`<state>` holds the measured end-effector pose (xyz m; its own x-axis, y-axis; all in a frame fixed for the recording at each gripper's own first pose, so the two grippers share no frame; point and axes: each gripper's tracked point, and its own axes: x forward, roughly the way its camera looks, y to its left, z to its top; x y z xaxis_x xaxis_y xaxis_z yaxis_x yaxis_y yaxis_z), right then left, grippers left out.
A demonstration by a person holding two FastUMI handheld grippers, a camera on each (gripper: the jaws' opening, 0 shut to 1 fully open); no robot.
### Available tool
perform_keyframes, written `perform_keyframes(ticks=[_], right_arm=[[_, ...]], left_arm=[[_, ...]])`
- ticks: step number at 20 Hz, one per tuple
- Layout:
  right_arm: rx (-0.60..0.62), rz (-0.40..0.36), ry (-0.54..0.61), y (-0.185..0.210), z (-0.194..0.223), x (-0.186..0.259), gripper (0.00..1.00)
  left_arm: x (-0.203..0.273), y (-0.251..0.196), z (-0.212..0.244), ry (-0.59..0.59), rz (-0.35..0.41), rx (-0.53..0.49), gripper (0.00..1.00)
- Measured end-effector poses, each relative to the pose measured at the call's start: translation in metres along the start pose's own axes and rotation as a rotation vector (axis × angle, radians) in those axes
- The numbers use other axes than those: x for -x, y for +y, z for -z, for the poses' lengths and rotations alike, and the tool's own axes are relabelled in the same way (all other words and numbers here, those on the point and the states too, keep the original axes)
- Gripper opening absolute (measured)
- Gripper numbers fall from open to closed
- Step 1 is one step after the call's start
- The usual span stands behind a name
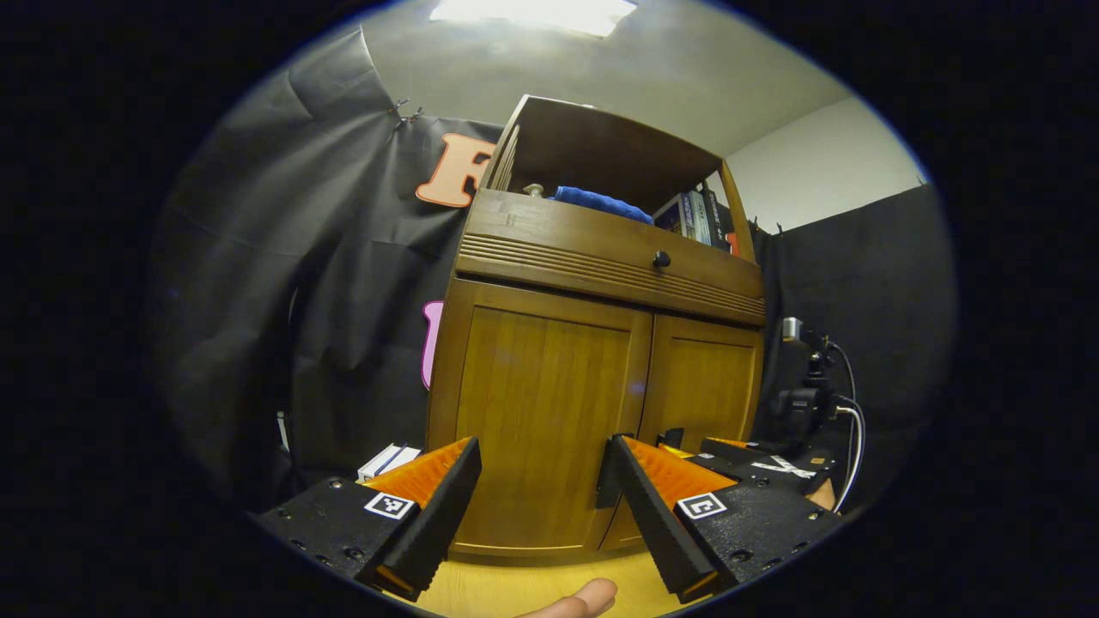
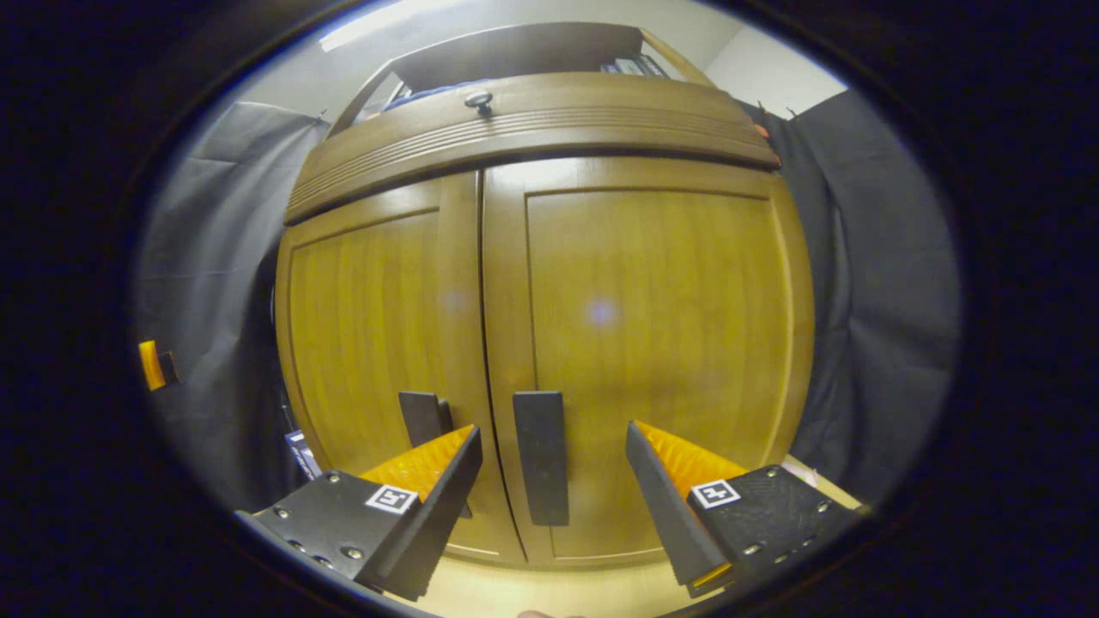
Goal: Open the right door of the double-door shoe cabinet with the right hand, and open the left door with the left hand.
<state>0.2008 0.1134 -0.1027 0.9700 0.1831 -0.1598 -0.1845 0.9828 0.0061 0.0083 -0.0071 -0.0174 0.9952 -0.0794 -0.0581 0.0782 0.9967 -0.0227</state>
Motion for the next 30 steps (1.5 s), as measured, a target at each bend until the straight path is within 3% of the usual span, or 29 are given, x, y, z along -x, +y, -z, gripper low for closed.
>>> perform_keyframes(ticks=[1, 4, 5, 8, 11, 12, 18, 28, 29, 30], right_arm=[[-0.007, 0.007, 0.013, -0.001, 0.002, -0.005, 1.0], [0.02, 0.031, 0.025, -0.001, 0.004, -0.019, 0.81], [0.032, 0.032, 0.02, 0.002, 0.004, -0.015, 0.81], [0.011, 0.042, 0.049, 0.004, 0.009, -0.022, 0.34], [0.029, 0.022, 0.053, 0.005, 0.009, -0.021, 0.31], [0.032, 0.011, 0.054, 0.004, 0.008, -0.019, 0.26], [0.008, -0.058, 0.054, 0.003, 0.009, 0.0, 0.26], [0.002, -0.148, 0.092, -0.01, 0.008, 0.052, 0.26], [-0.005, -0.16, 0.094, -0.012, 0.008, 0.057, 0.26], [-0.013, -0.172, 0.099, -0.014, 0.007, 0.063, 0.26]], left_arm=[[0.0, 0.002, 0.001, 0.001, -0.003, -0.008, 0.95], [0.001, 0.0, -0.001, -0.004, 0.002, -0.009, 0.95], [0.001, -0.003, -0.002, -0.005, 0.01, -0.003, 0.92], [0.002, -0.001, 0.0, 0.005, 0.004, 0.0, 0.95], [-0.006, 0.003, 0.009, 0.03, -0.012, 0.006, 0.95], [-0.008, 0.005, 0.012, 0.041, -0.02, 0.01, 0.95], [-0.013, 0.006, 0.021, 0.072, -0.037, -0.004, 0.95], [-0.019, -0.012, 0.035, 0.119, 0.002, 0.007, 0.96], [-0.019, -0.013, 0.037, 0.125, 0.005, 0.004, 0.92], [-0.019, -0.015, 0.039, 0.13, 0.009, 0.001, 0.96]])
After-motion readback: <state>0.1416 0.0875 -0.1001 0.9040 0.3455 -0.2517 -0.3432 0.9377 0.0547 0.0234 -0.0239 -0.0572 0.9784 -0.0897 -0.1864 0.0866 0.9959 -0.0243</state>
